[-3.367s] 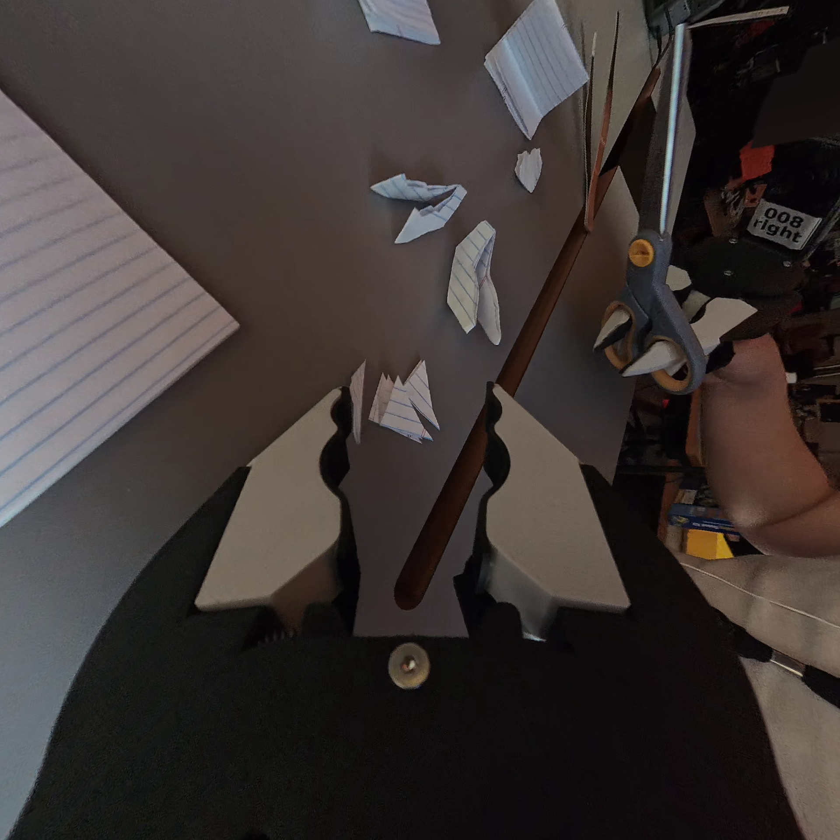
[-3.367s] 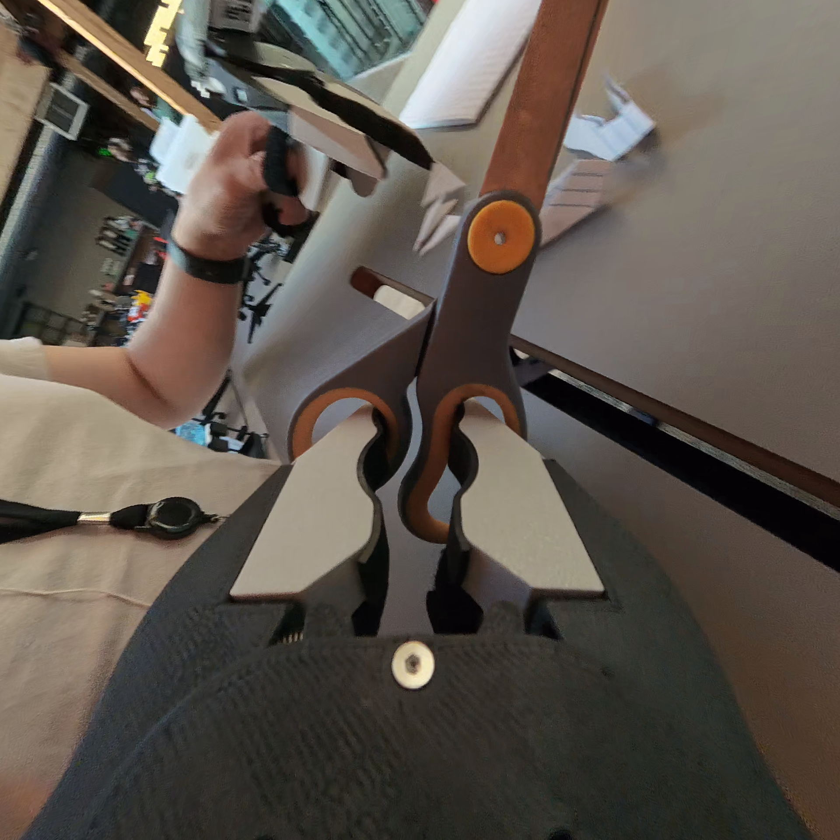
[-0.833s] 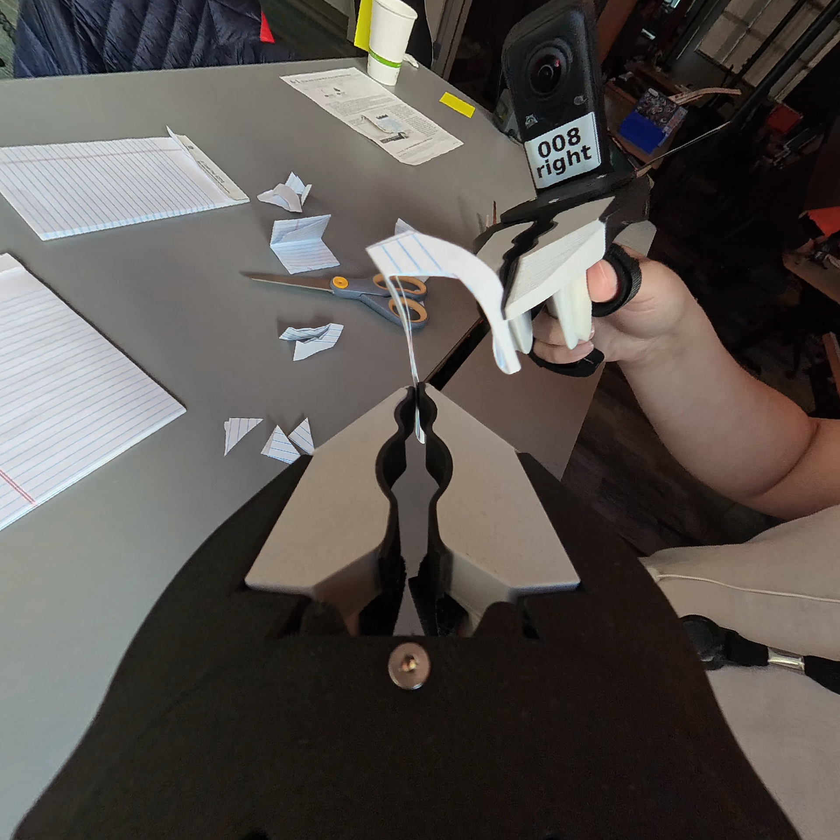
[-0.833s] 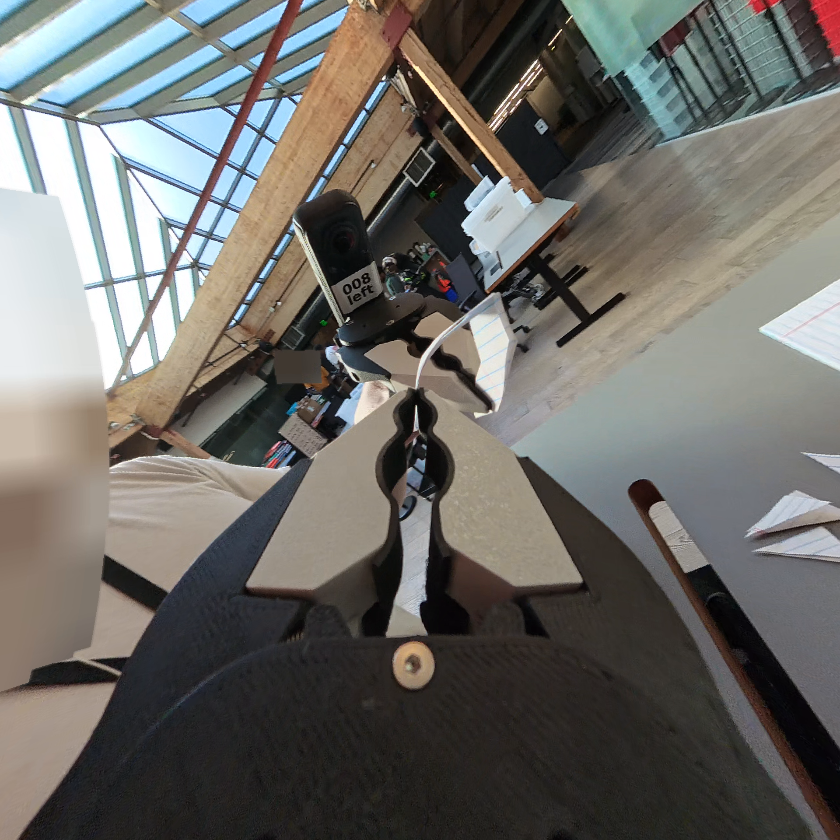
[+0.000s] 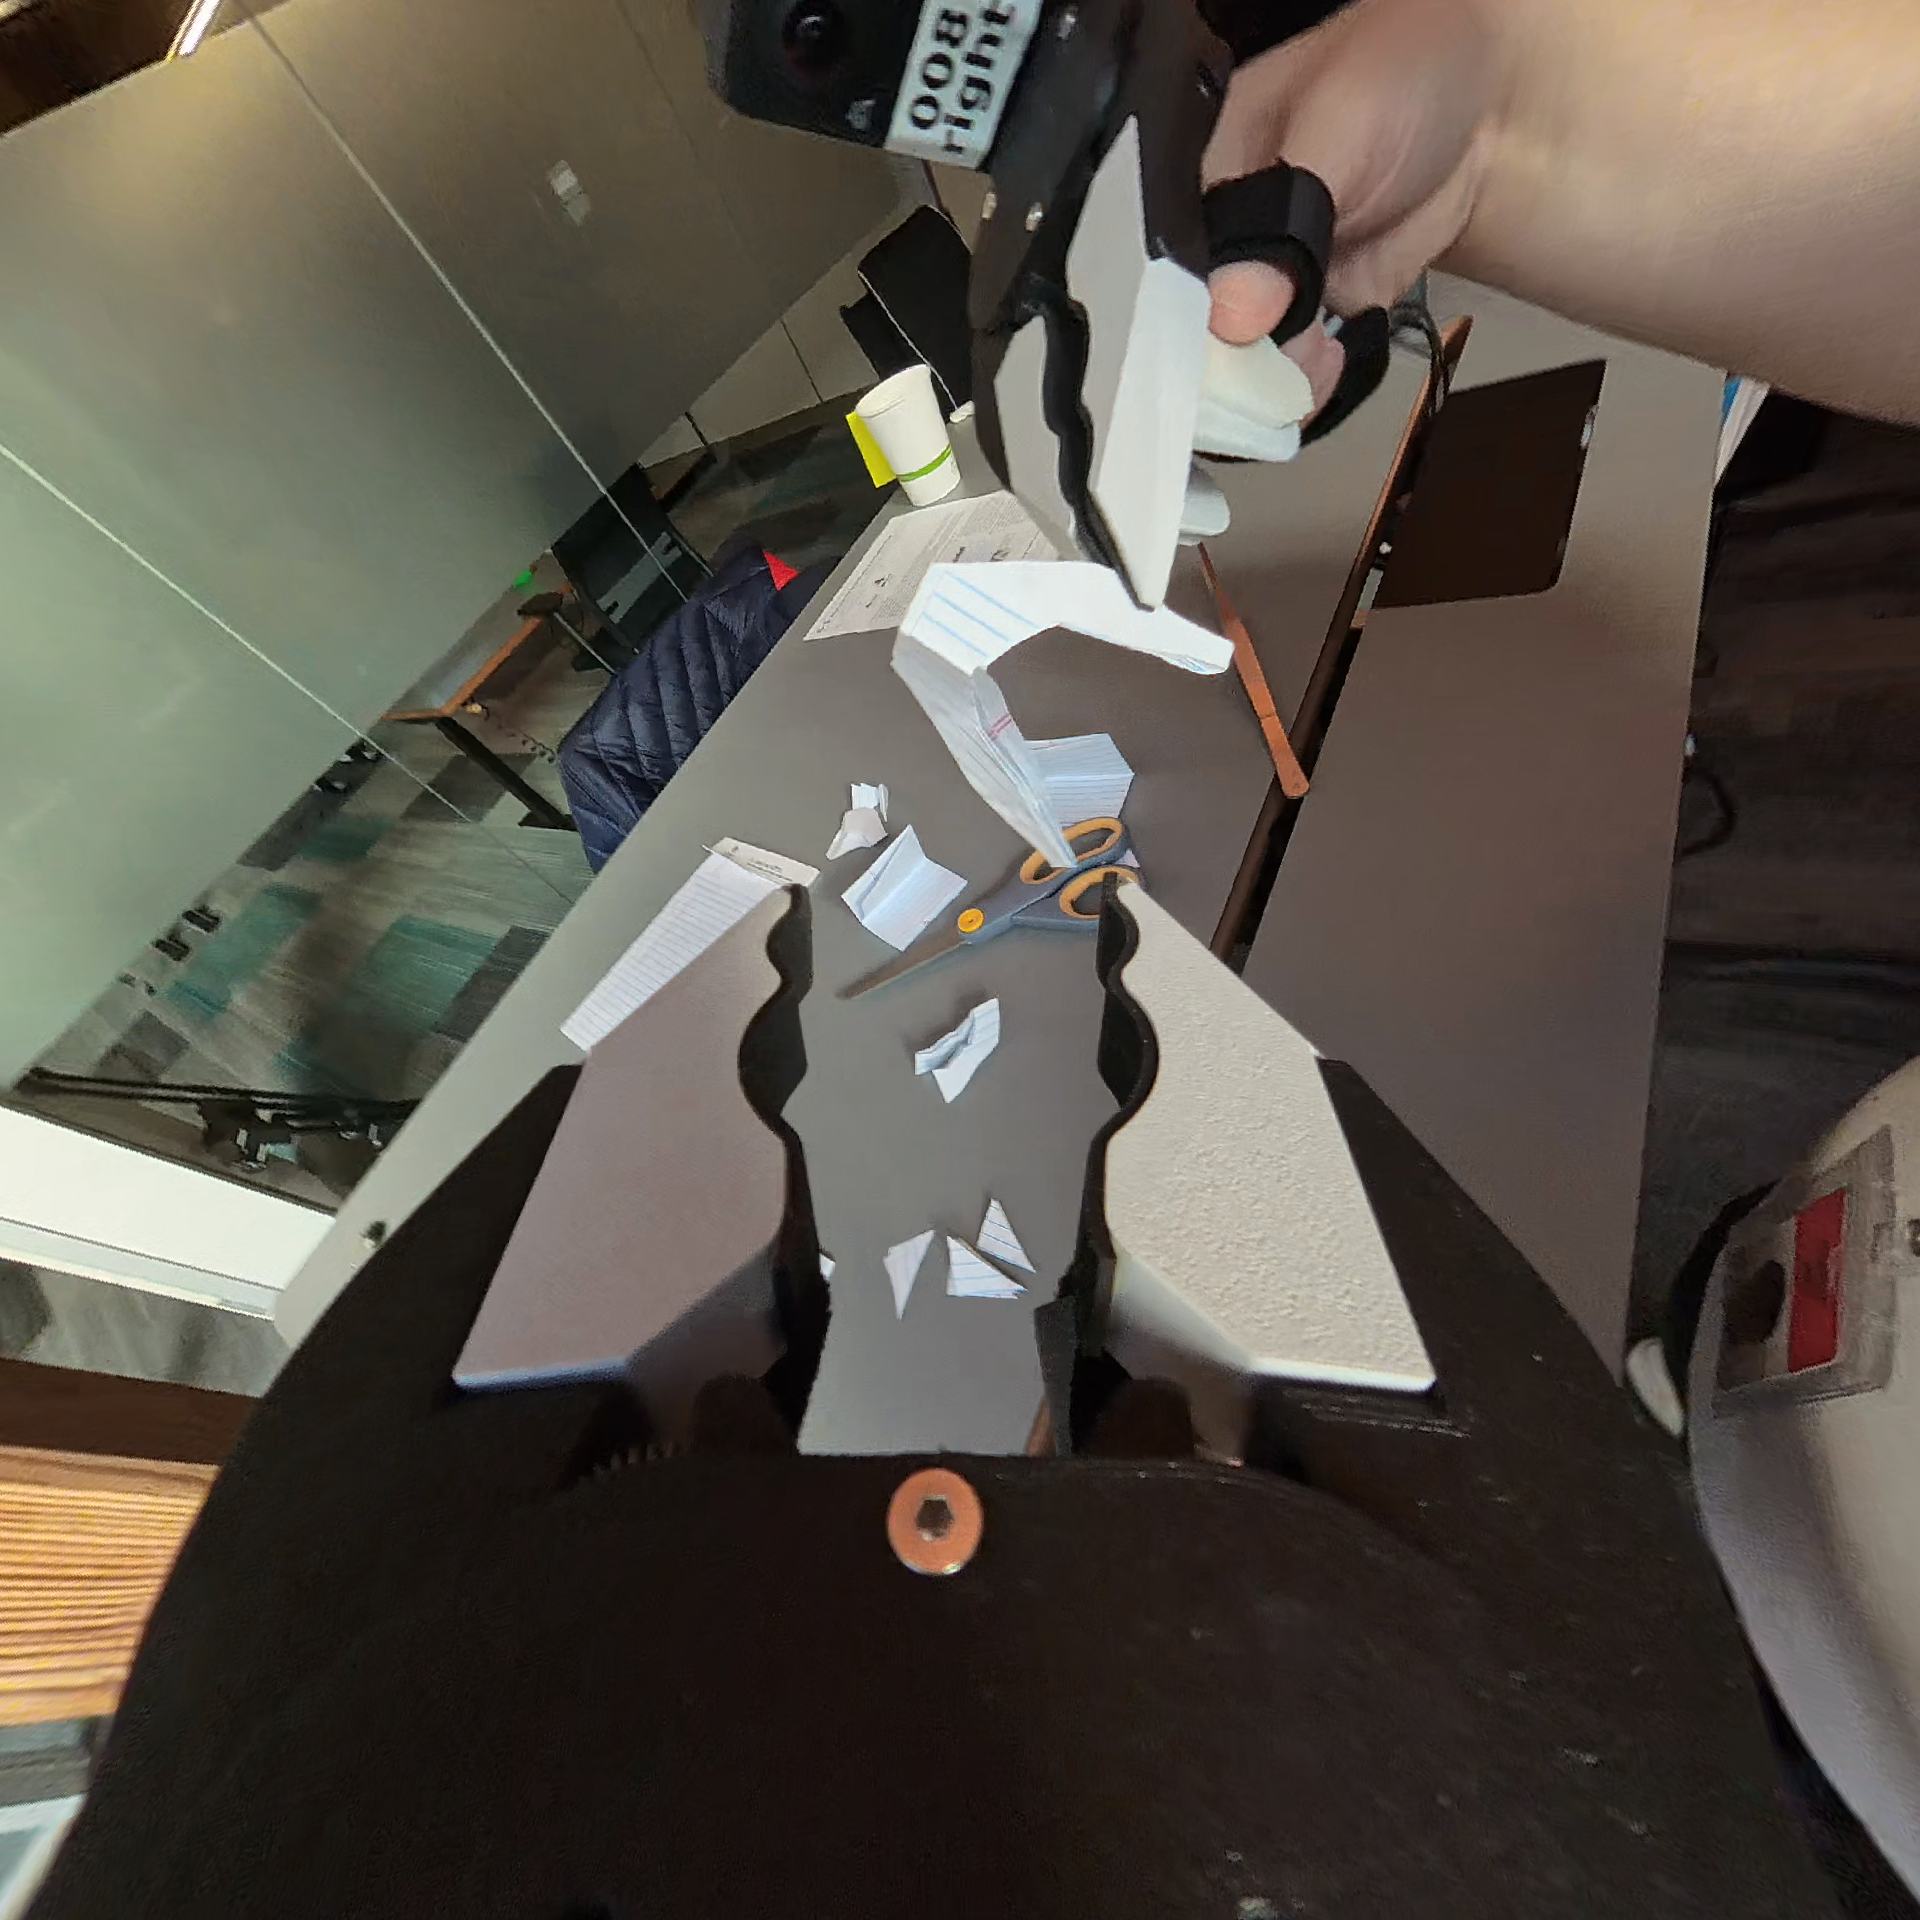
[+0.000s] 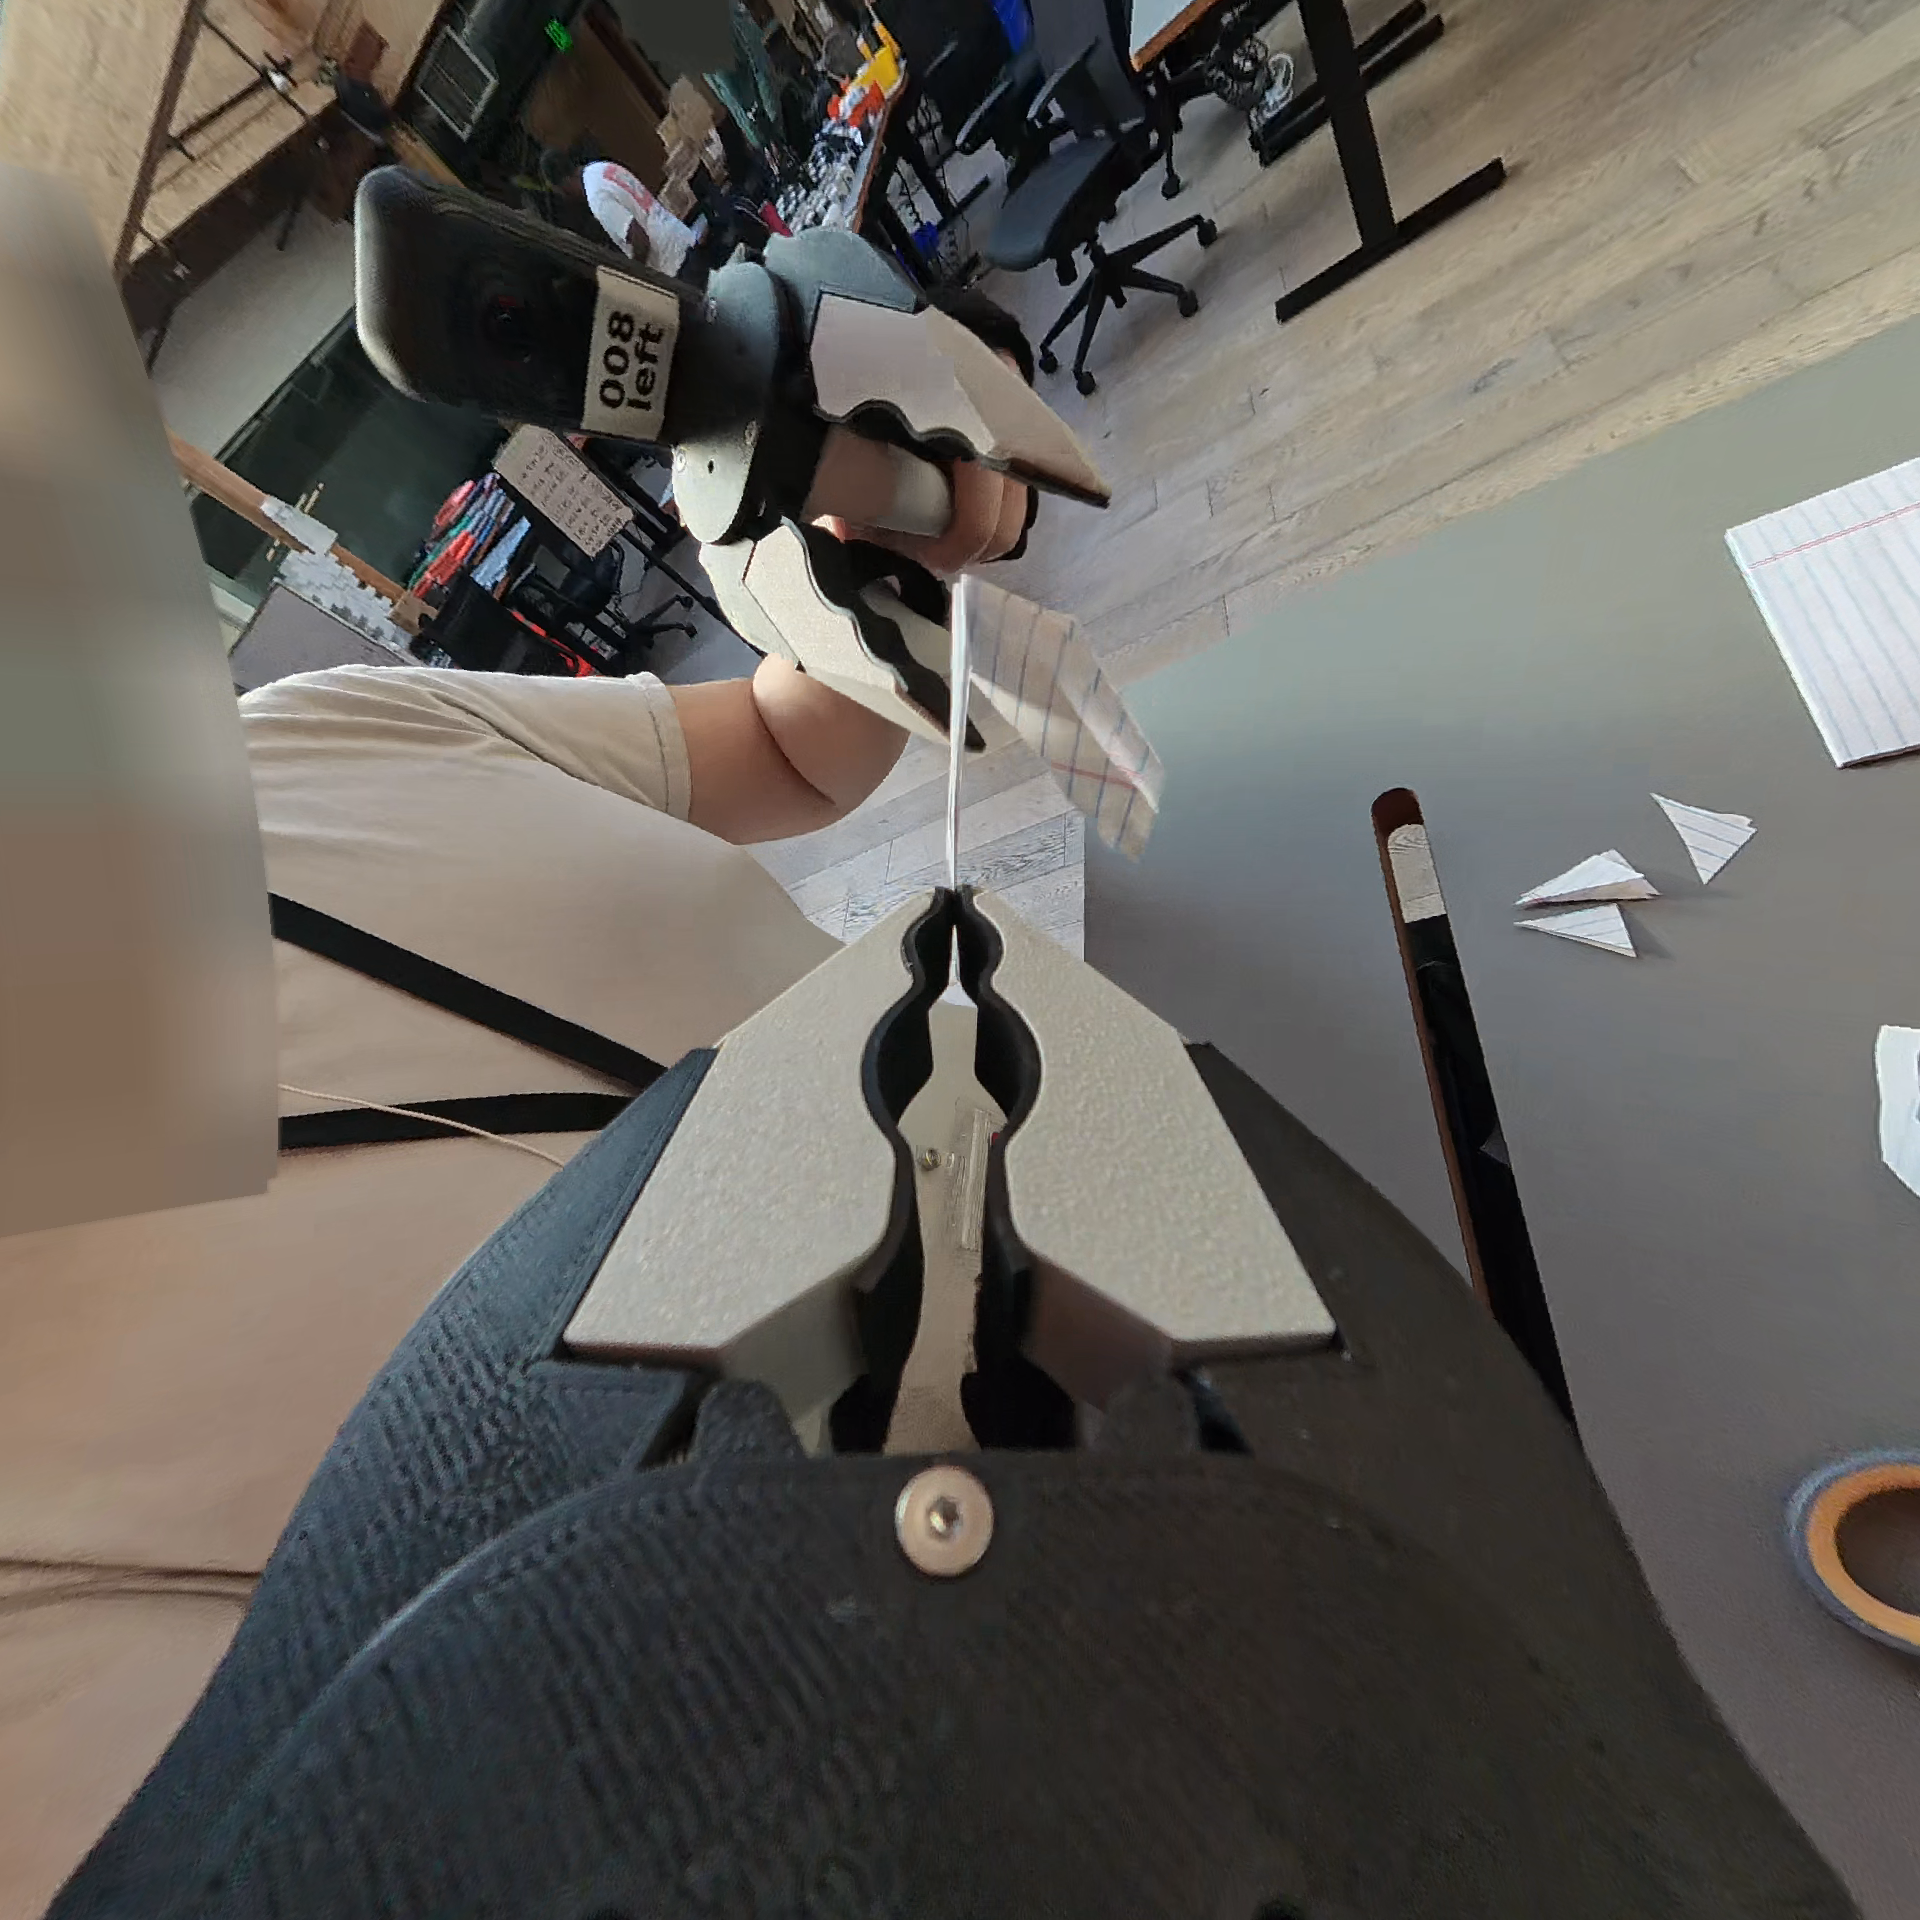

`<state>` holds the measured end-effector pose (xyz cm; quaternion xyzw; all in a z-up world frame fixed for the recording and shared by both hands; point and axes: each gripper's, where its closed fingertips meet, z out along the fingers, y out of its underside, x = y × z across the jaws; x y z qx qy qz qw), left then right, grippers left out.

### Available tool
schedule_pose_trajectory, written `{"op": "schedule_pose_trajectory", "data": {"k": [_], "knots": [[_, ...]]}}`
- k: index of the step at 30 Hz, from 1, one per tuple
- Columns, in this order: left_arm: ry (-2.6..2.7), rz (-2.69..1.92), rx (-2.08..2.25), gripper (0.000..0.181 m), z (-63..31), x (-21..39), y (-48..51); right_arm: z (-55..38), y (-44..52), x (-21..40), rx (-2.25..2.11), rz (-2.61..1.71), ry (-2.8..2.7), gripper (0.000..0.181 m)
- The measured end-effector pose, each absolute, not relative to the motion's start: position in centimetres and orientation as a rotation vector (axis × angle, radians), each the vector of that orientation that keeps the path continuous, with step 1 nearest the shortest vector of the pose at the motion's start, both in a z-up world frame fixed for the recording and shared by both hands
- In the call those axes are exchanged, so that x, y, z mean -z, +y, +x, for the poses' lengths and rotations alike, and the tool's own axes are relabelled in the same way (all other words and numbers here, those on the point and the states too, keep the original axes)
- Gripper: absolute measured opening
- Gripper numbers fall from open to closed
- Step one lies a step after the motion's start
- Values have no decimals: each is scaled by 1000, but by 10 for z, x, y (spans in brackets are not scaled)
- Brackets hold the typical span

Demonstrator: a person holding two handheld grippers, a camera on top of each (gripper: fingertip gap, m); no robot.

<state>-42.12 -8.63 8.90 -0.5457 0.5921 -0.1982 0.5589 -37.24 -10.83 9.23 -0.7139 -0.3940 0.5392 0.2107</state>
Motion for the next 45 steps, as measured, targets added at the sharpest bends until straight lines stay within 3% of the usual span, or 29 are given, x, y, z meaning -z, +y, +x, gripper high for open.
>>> {"op": "schedule_pose_trajectory", "data": {"k": [2,4,9,14,18,20,22,27,35,39,42,45], "knots": [[1440,-1209,376,50,-406,-100,-84,-372,-109,-102,-1476,-1991,-1124,0],[1449,-1123,332,35,-397,-112,-83,-371,-110,-106,-1453,-2008,-1140,0],[1520,-1061,315,34,-386,-117,-83,-370,-113,-109,-1449,-2021,-1151,0],[1543,-989,343,17,-381,-124,-89,-367,-112,-107,-1449,-2035,-1140,0],[1522,-1007,386,16,-382,-130,-87,-369,-117,-120,-1530,-1941,-1159,2],[1475,-1025,469,16,-385,-138,-88,-370,-121,-132,-1526,-1812,-1223,24],[1408,-1049,604,15,-389,-150,-89,-367,-126,-145,-1468,-1619,-1293,34],[1245,-1036,1009,15,-403,-179,-100,-355,-70,-164,-1274,-1381,-1043,33],[1229,-1054,1233,15,-406,-185,-106,-408,-97,-183,-1226,-1161,-1260,36],[1224,-1078,1274,15,-406,-183,-106,-419,-97,-181,-1286,-1209,-1281,26],[1212,-1092,1276,15,-408,-181,-104,-417,-89,-180,-1287,-1230,-1234,0],[1178,-1102,1281,13,-412,-183,-100,-412,-93,-187,-1373,-1194,-1200,0]]}}
